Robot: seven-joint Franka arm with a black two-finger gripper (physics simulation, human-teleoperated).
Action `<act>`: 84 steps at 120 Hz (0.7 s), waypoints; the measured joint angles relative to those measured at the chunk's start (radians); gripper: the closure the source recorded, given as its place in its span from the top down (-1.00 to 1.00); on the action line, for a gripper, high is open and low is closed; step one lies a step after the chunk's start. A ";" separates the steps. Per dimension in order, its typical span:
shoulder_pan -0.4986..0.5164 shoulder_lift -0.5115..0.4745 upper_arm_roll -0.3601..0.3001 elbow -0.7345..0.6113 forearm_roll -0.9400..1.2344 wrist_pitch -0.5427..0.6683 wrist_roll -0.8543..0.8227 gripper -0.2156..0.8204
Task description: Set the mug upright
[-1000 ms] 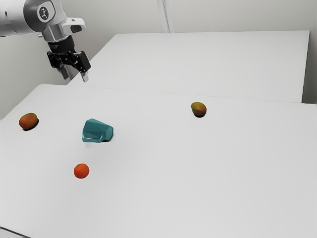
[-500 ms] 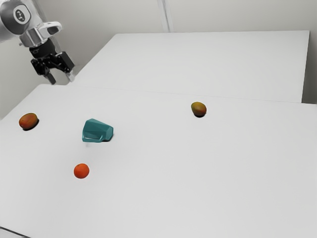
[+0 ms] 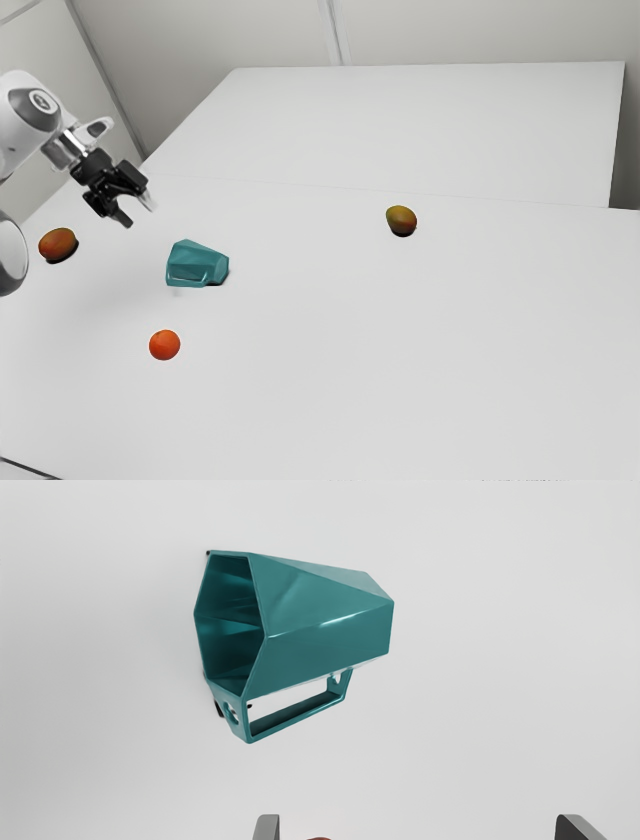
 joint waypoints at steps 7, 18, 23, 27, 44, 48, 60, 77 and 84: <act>0.011 0.027 -0.001 0.002 -0.014 0.009 0.021 0.58; 0.020 0.078 -0.001 0.004 -0.057 0.030 0.056 0.58; 0.026 0.100 -0.001 0.003 -0.085 0.038 0.072 0.58; 0.028 0.117 -0.001 0.002 -0.111 0.046 0.085 0.58; 0.026 0.163 -0.002 -0.008 -0.211 0.083 0.137 0.58; 0.025 0.175 -0.003 -0.008 -0.226 0.094 0.148 0.58; 0.026 0.207 -0.006 -0.009 -0.254 0.118 0.176 0.58; 0.026 0.220 -0.012 -0.021 -0.289 0.138 0.209 0.58; 0.024 0.221 -0.014 -0.034 -0.307 0.142 0.220 0.58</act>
